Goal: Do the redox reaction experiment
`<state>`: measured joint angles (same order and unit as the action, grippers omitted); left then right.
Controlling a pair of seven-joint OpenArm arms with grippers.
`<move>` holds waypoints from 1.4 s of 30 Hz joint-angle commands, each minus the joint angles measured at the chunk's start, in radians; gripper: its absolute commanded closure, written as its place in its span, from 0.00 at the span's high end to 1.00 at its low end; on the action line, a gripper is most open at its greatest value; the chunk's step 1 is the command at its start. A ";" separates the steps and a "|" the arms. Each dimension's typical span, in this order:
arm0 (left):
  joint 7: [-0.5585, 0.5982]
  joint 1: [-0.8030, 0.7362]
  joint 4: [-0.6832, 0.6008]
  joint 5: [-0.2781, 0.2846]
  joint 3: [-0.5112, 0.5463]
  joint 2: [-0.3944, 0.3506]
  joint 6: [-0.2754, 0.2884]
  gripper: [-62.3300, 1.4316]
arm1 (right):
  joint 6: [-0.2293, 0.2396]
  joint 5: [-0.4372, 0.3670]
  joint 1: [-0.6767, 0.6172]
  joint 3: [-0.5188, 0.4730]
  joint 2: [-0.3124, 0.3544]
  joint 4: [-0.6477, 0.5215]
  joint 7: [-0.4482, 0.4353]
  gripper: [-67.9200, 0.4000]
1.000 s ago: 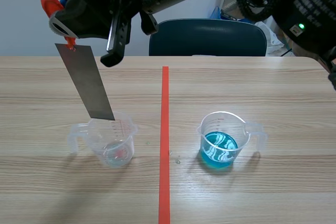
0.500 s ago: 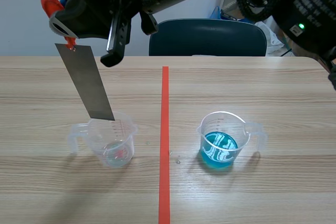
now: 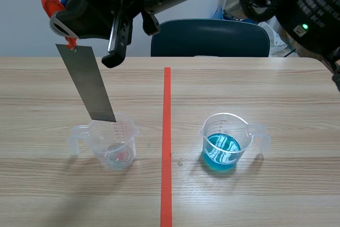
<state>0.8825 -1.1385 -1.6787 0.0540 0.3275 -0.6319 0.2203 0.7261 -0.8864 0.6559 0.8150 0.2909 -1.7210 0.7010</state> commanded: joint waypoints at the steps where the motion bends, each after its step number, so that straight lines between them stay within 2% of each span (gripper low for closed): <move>1: 0.011 -0.008 -0.009 0.010 0.000 0.003 0.002 1.00 | 0.000 -0.008 0.028 0.000 -0.003 -0.004 -0.015 0.01; 34: 0.011 -0.008 -0.009 0.010 0.000 0.003 0.002 1.00 | 0.000 -0.008 0.025 0.000 -0.003 -0.002 -0.019 0.01; 42: 0.011 -0.008 -0.009 0.010 0.000 0.003 0.002 1.00 | 0.000 -0.002 0.025 0.046 -0.023 0.095 -0.050 0.01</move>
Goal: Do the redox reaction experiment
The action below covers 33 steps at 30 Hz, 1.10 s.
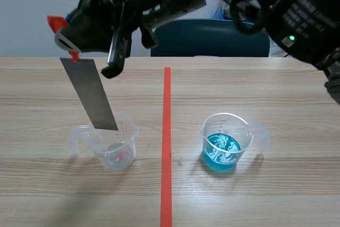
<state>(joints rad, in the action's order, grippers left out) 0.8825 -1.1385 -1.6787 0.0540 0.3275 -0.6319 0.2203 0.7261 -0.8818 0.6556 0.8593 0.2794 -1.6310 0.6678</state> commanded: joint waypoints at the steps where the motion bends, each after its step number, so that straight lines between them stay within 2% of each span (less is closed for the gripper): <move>1: 0.011 -0.008 -0.009 0.010 0.000 0.003 0.002 1.00 | 0.000 0.001 0.026 0.010 -0.014 0.020 -0.029 0.01; 6: 0.010 -0.008 -0.009 0.010 0.000 0.003 0.002 1.00 | 0.000 0.056 0.026 0.040 -0.026 0.087 -0.091 0.01; 24: 0.011 -0.008 -0.009 0.010 0.000 0.003 0.002 1.00 | 0.001 0.315 0.025 0.111 -0.059 0.348 -0.460 0.01; 33: 0.010 -0.008 -0.009 0.010 0.000 0.003 0.002 1.00 | 0.004 0.401 -0.003 0.114 -0.072 0.389 -0.504 0.01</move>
<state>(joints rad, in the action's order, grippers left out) 0.8825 -1.1385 -1.6787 0.0540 0.3275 -0.6319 0.2203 0.7261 -0.4751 0.6468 0.9710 0.2207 -1.2346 0.1764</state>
